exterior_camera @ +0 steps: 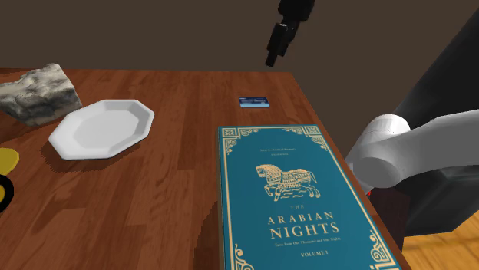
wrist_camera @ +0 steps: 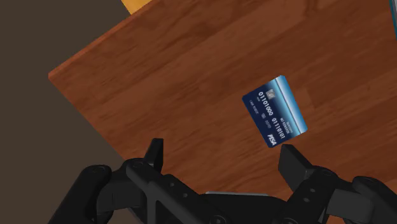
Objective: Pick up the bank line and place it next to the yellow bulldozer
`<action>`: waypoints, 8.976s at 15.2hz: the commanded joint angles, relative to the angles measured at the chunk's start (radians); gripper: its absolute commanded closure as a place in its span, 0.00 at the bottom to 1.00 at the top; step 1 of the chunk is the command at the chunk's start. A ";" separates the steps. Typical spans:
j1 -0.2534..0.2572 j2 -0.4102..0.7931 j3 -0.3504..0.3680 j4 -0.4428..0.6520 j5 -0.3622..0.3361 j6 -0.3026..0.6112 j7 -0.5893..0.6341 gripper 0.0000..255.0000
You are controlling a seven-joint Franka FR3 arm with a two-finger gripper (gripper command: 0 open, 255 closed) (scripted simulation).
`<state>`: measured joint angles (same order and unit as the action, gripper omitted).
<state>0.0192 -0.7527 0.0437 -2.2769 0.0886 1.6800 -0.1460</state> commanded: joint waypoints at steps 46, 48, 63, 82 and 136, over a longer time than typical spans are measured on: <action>0.317 -0.163 -0.126 -0.318 0.180 0.496 -0.495 1.00; 0.316 -0.159 -0.126 -0.289 0.177 0.472 -0.488 1.00; 0.316 -0.103 -0.124 -0.058 0.158 0.301 -0.441 1.00; 0.339 0.030 0.009 0.188 0.177 0.225 -0.277 1.00; 0.316 0.663 0.670 0.393 -0.208 0.699 0.461 1.00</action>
<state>0.3351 -0.0912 0.7129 -1.8720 -0.1163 2.3661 0.3103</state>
